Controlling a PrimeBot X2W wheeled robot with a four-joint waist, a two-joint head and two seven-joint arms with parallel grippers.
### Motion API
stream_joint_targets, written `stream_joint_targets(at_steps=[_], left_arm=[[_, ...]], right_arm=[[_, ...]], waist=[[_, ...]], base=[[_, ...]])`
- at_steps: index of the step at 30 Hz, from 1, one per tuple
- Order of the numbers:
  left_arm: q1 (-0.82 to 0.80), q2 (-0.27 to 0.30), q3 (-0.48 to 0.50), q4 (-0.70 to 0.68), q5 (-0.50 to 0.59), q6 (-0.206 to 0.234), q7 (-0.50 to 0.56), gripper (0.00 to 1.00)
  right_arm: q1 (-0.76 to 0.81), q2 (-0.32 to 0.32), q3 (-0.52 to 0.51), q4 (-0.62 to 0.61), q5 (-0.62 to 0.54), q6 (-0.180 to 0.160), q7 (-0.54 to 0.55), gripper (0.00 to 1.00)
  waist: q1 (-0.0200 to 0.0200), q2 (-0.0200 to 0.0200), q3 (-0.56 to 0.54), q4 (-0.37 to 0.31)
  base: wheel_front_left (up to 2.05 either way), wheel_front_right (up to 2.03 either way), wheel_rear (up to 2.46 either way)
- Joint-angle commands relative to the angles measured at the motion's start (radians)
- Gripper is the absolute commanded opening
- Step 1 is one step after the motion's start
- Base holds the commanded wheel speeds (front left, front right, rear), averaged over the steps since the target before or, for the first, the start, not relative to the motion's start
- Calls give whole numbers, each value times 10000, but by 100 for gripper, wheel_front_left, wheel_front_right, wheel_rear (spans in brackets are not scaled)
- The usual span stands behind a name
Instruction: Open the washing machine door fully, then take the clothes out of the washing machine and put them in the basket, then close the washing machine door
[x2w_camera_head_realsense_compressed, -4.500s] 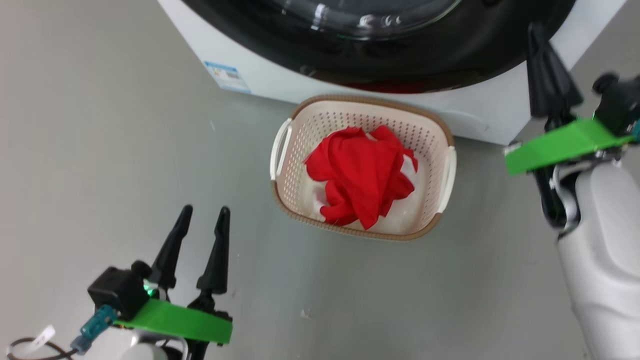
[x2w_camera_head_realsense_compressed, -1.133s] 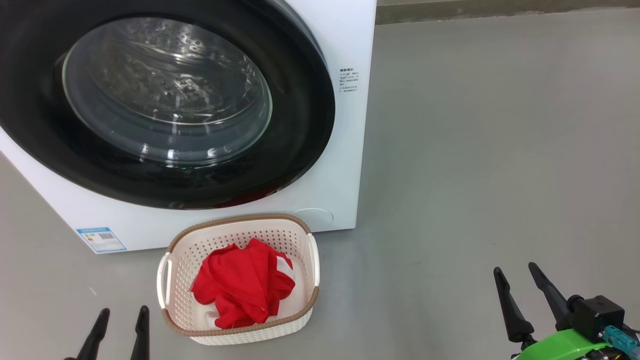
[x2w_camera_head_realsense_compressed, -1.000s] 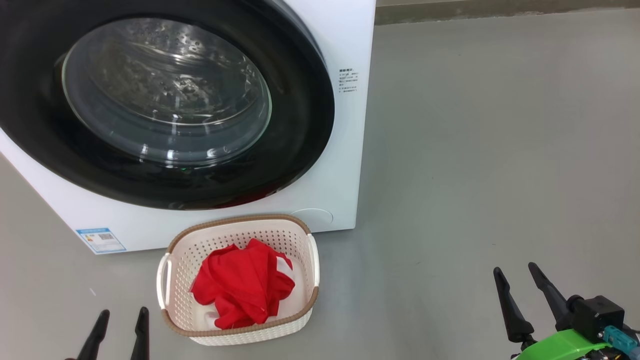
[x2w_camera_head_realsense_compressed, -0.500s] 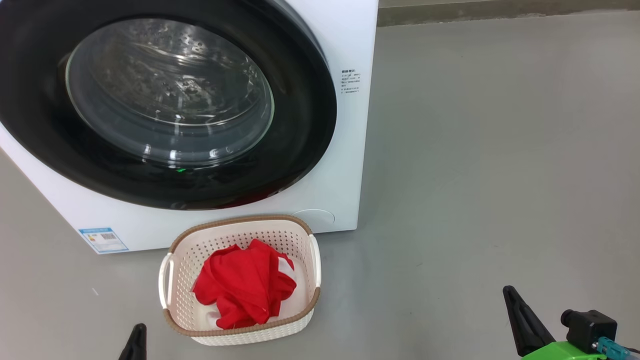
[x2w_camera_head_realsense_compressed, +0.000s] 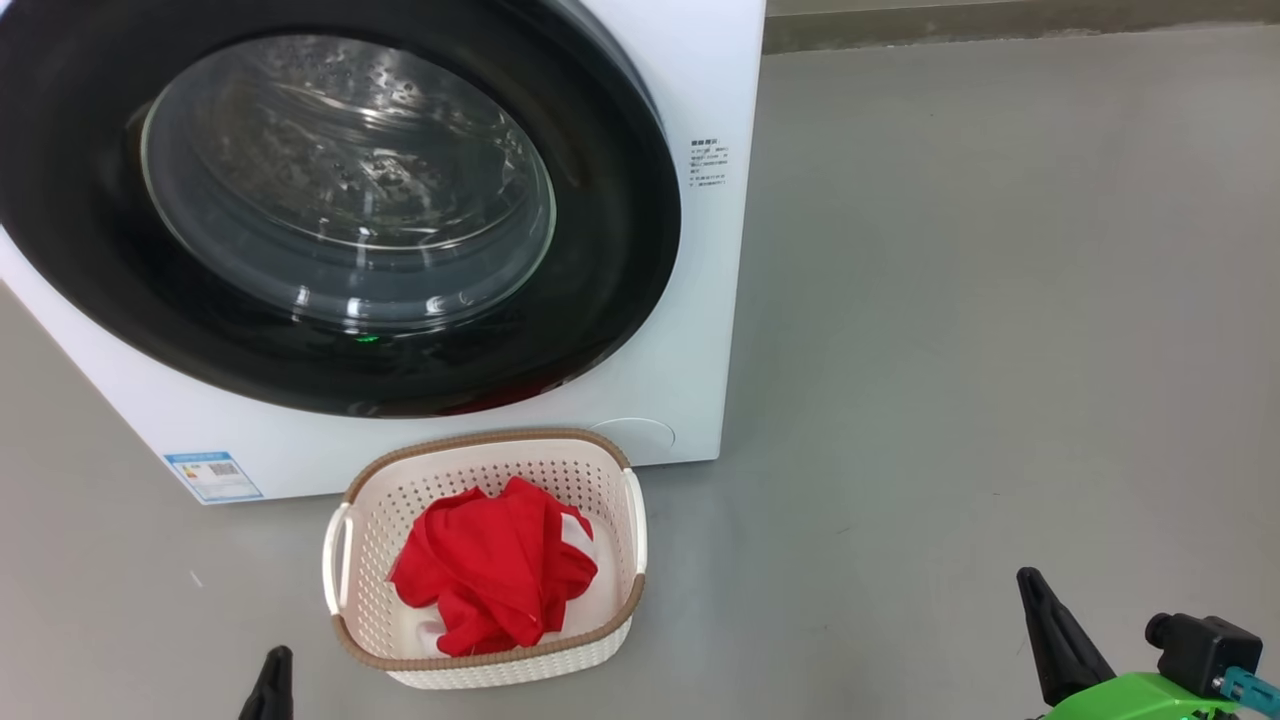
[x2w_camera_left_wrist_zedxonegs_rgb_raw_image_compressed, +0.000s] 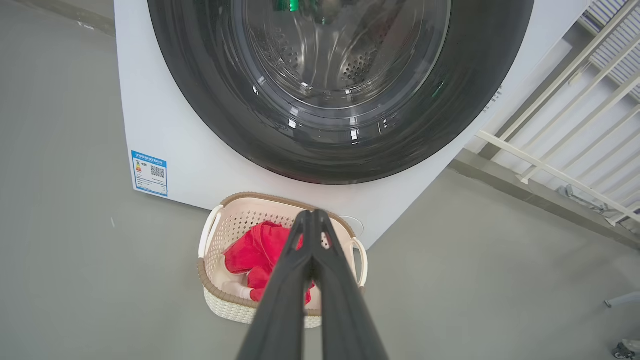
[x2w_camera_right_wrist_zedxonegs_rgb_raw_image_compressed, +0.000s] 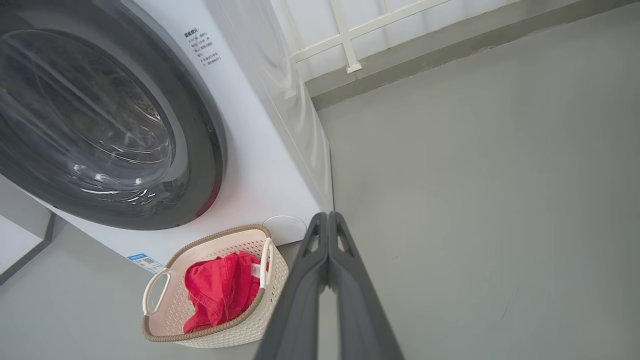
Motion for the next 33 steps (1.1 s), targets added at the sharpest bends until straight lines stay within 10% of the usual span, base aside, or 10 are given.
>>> stream_joint_targets(at_steps=[1, 33], left_arm=[[-366, 97, 144, -219, -326, -14, 56, 0], [-852, -96, 257, -234, -3498, -31, 947, 0]], right_arm=[[-411, -74, -89, -307, 331, -3, 83, 0], [-734, 56, -409, -634, 3467, -6, 993, 0]], waist=[[-2, -1, -4, 12], [-2, -1, -61, 207]], base=[[0, 0, 0], [0, 0, 0]])
